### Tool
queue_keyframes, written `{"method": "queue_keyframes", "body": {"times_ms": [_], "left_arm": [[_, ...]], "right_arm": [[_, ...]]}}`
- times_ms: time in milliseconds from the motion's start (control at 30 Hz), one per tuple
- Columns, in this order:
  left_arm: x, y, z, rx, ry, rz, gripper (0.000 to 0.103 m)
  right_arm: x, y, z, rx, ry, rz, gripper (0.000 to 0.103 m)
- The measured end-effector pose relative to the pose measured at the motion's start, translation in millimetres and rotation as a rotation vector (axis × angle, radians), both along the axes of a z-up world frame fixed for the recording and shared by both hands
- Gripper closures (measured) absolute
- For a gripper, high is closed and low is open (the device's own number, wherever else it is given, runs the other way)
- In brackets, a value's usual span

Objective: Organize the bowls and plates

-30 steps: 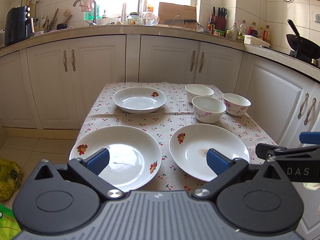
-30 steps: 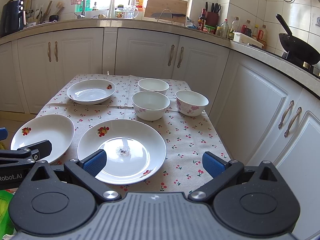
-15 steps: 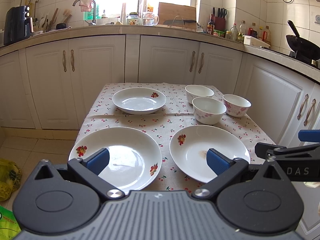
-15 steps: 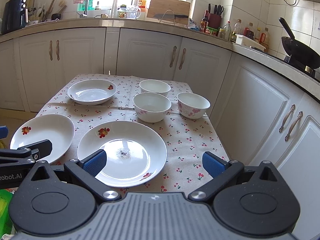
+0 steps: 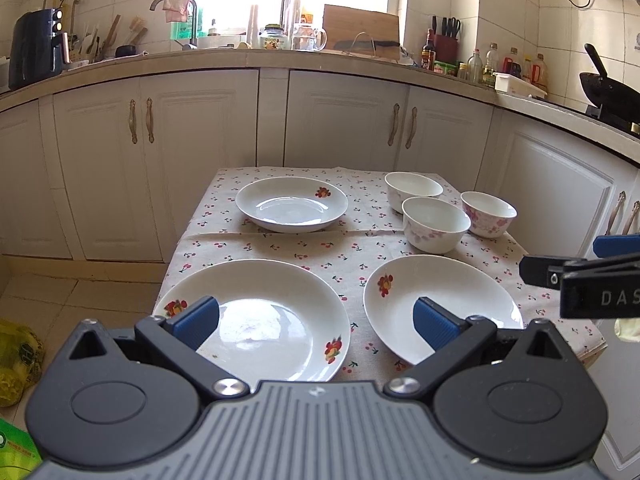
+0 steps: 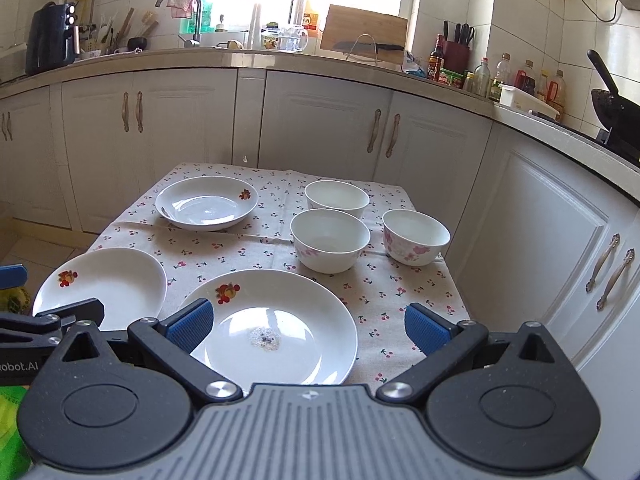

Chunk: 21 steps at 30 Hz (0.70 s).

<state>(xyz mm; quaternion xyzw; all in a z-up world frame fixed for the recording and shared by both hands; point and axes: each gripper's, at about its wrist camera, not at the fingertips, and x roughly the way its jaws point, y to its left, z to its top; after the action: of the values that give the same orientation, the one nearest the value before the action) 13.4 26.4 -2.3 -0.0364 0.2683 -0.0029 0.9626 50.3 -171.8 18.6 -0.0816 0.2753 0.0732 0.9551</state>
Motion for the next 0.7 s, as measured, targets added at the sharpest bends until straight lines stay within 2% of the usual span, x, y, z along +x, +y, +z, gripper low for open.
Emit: {"method": "queue_keyframes", "body": {"times_ms": [367, 467, 600, 700], "left_arm": [[4.2, 27.2, -20.8, 0.025, -0.011, -0.059, 0.001], [4.5, 37.3, -27.4, 0.033, 0.013, -0.070, 0.001], [0.8, 57.1, -37.8, -0.004, 0.038, -0.090, 0.001], [-2.6, 70.6, -47.3, -0.003, 0.063, -0.097, 0.001]], "right_arm": [[27.6, 8.8, -2.3, 0.096, 0.002, 0.142, 0.000], [34.3, 16.3, -4.5, 0.115, 0.012, 0.206, 0.000], [45.7, 32.8, -9.4, 0.130, 0.048, 0.276, 0.000], [55.3, 44.3, -15.1, 0.135, 0.085, 0.317, 0.000]]}}
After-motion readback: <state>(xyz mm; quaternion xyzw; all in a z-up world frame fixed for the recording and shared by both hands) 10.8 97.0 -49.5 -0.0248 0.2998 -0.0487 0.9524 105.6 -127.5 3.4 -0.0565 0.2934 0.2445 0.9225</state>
